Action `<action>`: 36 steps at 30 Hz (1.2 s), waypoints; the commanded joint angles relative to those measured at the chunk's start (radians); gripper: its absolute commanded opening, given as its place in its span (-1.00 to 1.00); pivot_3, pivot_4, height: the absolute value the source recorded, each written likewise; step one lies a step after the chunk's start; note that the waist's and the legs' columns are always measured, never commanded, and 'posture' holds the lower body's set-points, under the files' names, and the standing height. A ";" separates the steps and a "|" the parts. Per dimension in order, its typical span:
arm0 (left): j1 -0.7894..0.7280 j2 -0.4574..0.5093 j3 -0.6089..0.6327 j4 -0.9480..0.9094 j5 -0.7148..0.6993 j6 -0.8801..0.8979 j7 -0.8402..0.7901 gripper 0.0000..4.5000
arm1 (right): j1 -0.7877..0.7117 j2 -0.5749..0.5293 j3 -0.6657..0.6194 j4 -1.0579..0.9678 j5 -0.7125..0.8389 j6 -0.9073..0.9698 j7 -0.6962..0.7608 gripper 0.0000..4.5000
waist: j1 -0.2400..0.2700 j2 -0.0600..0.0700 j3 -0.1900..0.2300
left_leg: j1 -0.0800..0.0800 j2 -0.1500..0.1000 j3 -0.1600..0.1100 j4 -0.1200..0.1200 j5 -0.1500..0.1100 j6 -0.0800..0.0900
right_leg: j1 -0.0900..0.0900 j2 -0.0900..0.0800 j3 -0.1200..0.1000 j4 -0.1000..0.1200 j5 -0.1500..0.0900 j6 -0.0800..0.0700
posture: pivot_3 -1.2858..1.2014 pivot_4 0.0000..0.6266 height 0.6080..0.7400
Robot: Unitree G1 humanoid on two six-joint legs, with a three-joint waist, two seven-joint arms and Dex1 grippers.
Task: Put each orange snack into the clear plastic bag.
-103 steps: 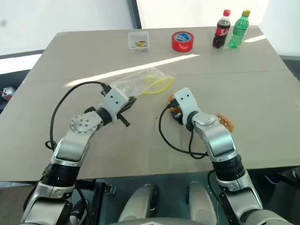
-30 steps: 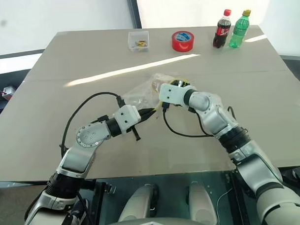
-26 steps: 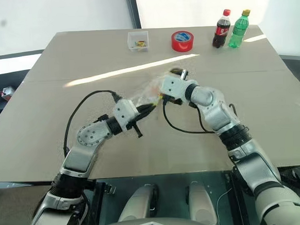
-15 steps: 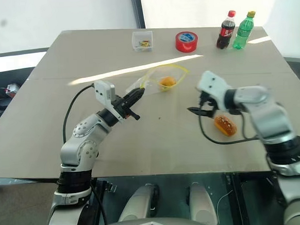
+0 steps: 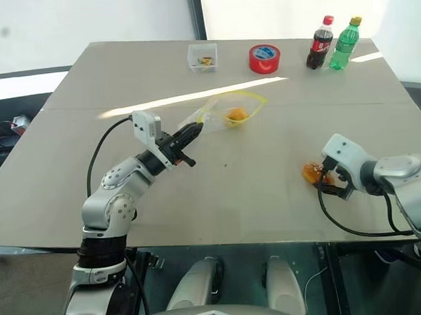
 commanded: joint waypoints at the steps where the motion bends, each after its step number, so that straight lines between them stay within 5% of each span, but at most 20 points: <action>1: -0.023 0.014 0.001 -0.019 -0.009 -0.007 -0.014 -1.00 | 0.014 -0.009 -0.032 -0.007 -0.011 -0.021 -0.041 0.50 | 0.000 0.000 0.000 | 0.000 0.000 0.000 0.000 0.000 0.000 | 0.000 0.000 0.000 0.000 0.000 0.000 | 0.03 -0.52 1.00; 7: -0.027 0.015 -0.001 -0.007 -0.004 -0.012 -0.017 -1.00 | 0.015 -0.016 -0.018 -0.042 0.018 -0.017 -0.029 -0.76 | 0.000 0.000 0.000 | 0.000 0.000 0.000 0.000 0.000 0.000 | 0.000 0.000 0.000 0.000 0.000 0.000 | 0.03 -0.52 1.00; 9: -0.025 0.013 -0.001 -0.008 -0.004 -0.011 -0.016 -1.00 | -0.039 0.013 -0.025 -0.041 0.026 -0.064 -0.038 -0.99 | -0.002 0.000 0.000 | 0.000 0.000 0.000 0.000 0.000 0.000 | 0.000 0.000 0.000 0.000 0.000 0.000 | 0.03 -0.52 1.00; 14: -0.021 0.010 -0.001 -0.008 -0.006 -0.008 -0.014 -1.00 | -0.246 0.181 -0.007 0.006 -0.001 -0.346 -0.116 -0.99 | -0.012 0.000 0.000 | 0.001 0.002 0.001 0.000 0.000 0.000 | 0.000 0.001 0.001 0.000 0.000 0.000 | 0.03 -0.52 1.00; 20: -0.020 0.002 -0.004 -0.006 0.000 -0.013 -0.006 -1.00 | -0.406 0.276 0.158 0.149 -0.146 -0.529 -0.155 -0.99 | 0.001 -0.001 0.000 | 0.000 0.002 0.000 0.000 0.000 0.000 | 0.000 0.000 -0.001 -0.001 0.000 0.000 | 0.03 -0.52 1.00; 36: 0.002 -0.027 -0.019 -0.021 0.009 -0.035 0.014 -1.00 | -0.649 0.392 0.357 0.453 -0.401 -0.830 -0.132 -0.99 | -0.006 0.000 0.001 | 0.000 0.000 -0.002 -0.001 0.000 0.000 | 0.000 0.000 0.000 -0.001 0.000 0.000 | 0.03 -0.52 1.00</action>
